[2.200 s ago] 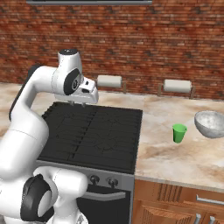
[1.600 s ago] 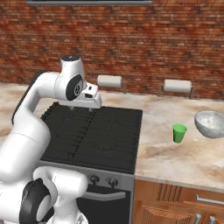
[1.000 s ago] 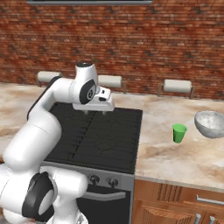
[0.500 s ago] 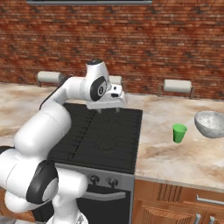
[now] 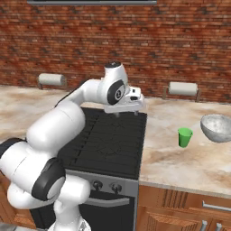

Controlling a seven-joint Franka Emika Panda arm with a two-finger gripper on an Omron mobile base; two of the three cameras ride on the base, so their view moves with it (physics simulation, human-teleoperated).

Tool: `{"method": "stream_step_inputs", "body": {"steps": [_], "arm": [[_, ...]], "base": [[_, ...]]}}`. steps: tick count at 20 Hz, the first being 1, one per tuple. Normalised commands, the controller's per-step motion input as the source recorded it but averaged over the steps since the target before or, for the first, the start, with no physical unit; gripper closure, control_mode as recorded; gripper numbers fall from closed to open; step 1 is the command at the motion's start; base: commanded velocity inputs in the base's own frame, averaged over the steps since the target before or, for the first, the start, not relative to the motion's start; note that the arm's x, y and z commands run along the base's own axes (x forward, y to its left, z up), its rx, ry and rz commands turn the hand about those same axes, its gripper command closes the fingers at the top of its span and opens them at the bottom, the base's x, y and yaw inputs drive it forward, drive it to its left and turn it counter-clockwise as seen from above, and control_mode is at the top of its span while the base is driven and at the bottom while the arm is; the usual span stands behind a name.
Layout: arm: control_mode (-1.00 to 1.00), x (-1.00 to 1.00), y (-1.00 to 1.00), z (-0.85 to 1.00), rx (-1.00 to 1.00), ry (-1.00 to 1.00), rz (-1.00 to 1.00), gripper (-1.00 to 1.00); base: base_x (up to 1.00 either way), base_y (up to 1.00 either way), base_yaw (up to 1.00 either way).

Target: Pick the cup and bowl from the counter and place them on the counter next to the sink.

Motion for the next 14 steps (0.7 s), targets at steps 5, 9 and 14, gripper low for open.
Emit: {"method": "stream_step_inputs", "body": {"steps": [5,9,14], "arm": [[-1.0,0.3,-0.65,0.0,0.07,0.0,0.0,-1.0],[-1.0,0.41,-0.51,0.0,0.01,0.05,0.0,-1.0],[-1.0,0.34,-0.43,0.0,0.0,0.08,0.0,-1.0]], "base": [[0.0,0.0,0.0],[0.0,0.0,0.0],[0.0,0.0,0.0]]}}
